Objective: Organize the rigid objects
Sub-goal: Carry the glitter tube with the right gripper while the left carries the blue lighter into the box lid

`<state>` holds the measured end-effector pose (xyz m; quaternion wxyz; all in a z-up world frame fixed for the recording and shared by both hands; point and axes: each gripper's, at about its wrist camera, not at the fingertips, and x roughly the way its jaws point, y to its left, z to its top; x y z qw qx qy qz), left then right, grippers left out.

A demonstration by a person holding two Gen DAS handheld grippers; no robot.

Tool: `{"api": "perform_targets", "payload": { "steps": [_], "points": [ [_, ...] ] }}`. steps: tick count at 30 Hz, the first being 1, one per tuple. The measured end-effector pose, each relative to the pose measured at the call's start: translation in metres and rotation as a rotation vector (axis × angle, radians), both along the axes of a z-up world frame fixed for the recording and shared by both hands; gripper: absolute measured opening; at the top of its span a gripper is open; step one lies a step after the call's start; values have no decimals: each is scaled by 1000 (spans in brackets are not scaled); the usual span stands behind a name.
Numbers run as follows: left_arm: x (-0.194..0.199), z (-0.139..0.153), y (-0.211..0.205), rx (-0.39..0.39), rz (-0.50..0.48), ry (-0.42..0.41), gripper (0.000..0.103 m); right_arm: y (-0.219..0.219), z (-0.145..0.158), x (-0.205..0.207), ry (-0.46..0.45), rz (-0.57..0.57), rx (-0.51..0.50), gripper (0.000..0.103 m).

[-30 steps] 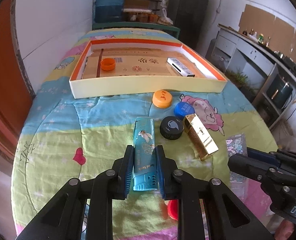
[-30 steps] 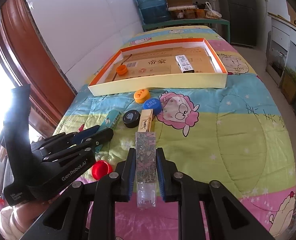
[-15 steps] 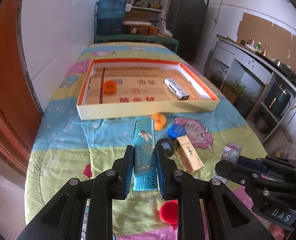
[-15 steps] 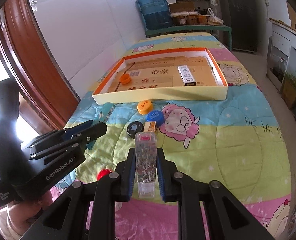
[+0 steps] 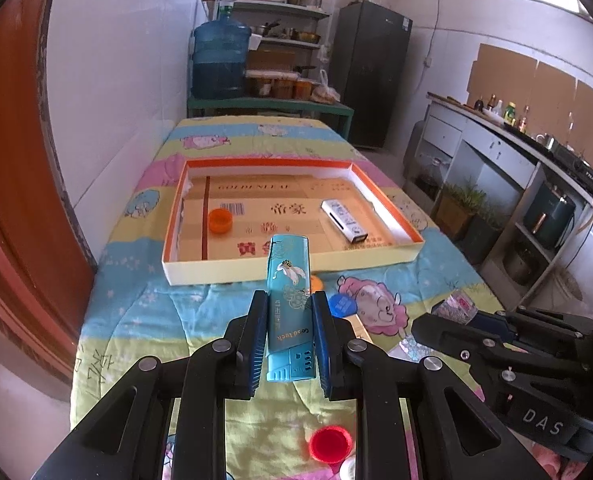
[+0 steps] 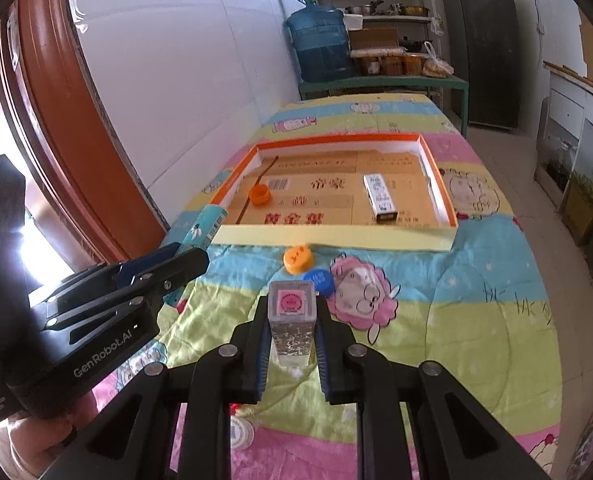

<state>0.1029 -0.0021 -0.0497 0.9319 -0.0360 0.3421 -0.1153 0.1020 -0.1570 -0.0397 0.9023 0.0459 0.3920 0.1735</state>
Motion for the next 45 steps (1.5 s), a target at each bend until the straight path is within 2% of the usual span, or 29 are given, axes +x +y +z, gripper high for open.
{"api": "perform_targets", "payload": {
  "steps": [12,25,34,45],
  "points": [
    [21,30,3,-18,12,-33,22,-2,25,26,-38,-13,6,20],
    [70,38,-1,-40,10,-21,22,-7,31,81,-31,-26,16,20],
    [109,26,4,-44,50,-9,22,-5,14,119,-38,-29,42,20],
    [150,-13,-4,-35,34,25,22,-2,-10,161,-30,-2,16,20]
  ]
}}
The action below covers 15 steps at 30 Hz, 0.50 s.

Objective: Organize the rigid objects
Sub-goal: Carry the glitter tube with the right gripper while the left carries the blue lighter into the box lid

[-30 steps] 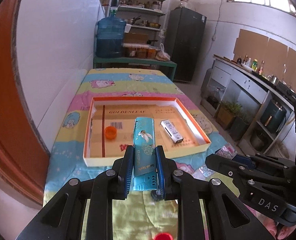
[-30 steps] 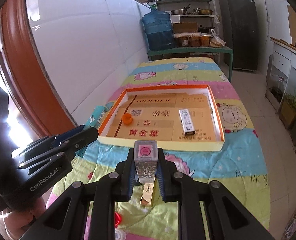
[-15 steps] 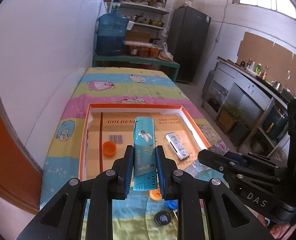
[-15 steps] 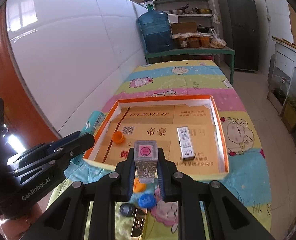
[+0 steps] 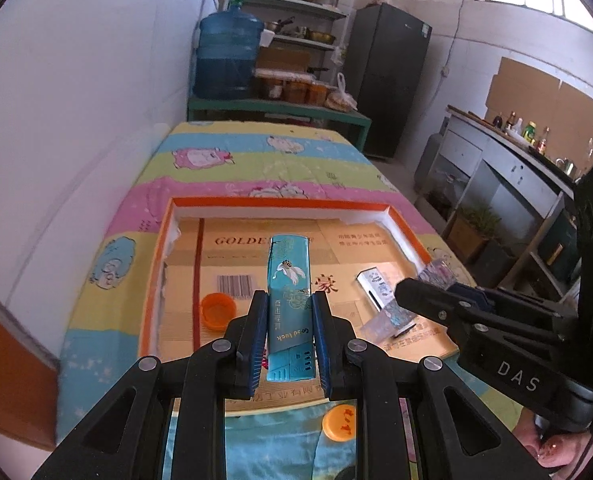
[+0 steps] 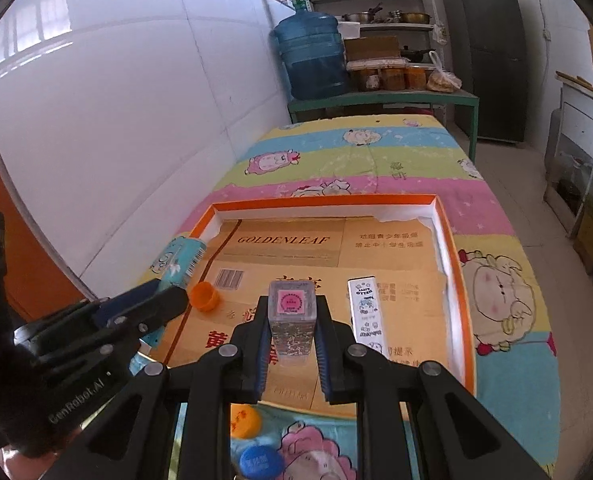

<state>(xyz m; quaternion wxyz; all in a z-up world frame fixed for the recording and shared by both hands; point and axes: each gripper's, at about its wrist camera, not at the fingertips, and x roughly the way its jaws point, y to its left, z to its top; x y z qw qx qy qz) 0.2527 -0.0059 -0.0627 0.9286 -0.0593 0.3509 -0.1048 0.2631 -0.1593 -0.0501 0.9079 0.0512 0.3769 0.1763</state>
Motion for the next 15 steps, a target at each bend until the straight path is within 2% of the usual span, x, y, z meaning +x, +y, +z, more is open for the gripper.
{"api": "perform_targets", "payload": {
  "steps": [8,15],
  "points": [
    [22,-27,-7,24,0,77,22,7,-22,25,57,23,-22,20],
    [30,-41,-8,31,8,105,22,12,-20,40,70,51,-34,20]
  ]
}}
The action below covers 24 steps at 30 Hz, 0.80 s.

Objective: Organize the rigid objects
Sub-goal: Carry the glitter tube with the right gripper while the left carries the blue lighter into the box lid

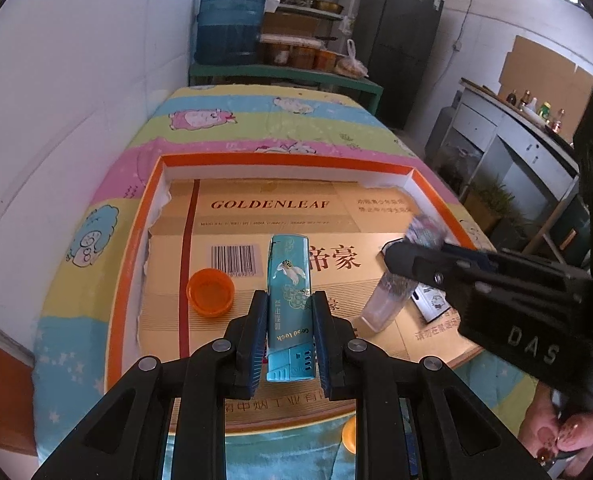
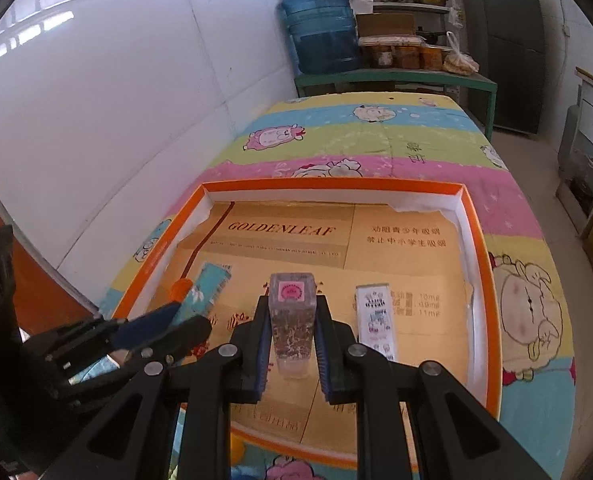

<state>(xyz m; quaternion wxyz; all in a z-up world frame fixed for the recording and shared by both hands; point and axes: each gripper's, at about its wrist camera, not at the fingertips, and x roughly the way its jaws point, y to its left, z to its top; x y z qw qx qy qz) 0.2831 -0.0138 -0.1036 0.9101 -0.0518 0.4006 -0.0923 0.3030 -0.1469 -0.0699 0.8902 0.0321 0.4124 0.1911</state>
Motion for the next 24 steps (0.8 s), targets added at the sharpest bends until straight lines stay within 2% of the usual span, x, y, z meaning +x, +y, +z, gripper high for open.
{"api": "perform_targets", "payload": {
  "steps": [9,24],
  "points": [
    [7,-7,-4,10,-3,15,22,14,-20,28,52,15,-42,20],
    [16,-18,-7,12,-13,54,22,12,-36,37,90,3,-56,20]
  ]
}}
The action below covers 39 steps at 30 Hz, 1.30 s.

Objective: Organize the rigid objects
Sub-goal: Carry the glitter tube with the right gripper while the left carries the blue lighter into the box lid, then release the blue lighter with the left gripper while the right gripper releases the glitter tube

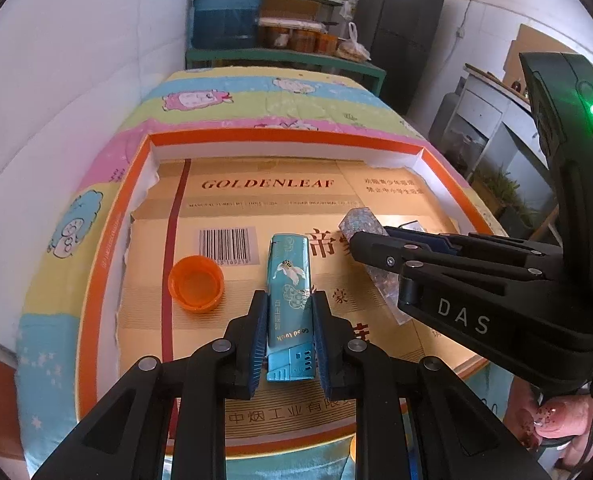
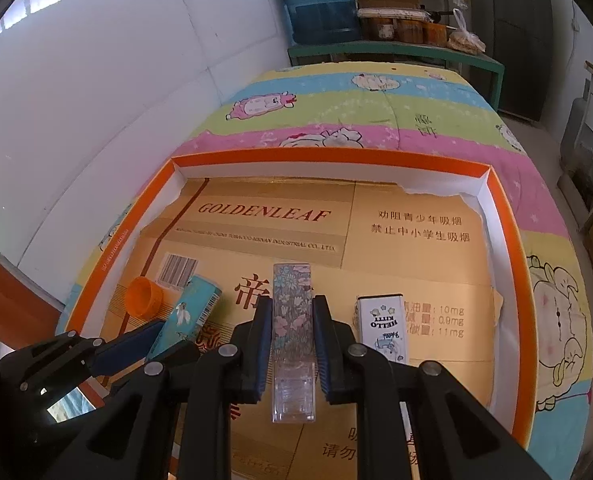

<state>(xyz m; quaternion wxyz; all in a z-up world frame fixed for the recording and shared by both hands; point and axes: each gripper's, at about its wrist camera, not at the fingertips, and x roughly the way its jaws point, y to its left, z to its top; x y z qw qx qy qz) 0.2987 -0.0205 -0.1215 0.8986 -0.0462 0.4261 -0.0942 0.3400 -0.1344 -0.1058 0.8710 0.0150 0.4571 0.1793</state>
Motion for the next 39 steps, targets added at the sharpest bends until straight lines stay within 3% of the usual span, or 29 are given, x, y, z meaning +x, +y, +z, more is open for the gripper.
{"api": "perform_targets", "payload": {
  "steps": [10,39],
  "points": [
    [5,-3,6,-60,-6,14,28,-1,-2,1,4,0,17,21],
    [-17,24,8,-26,1,-62,32,-13,23,-21,-38,-35,61,22]
  ]
}}
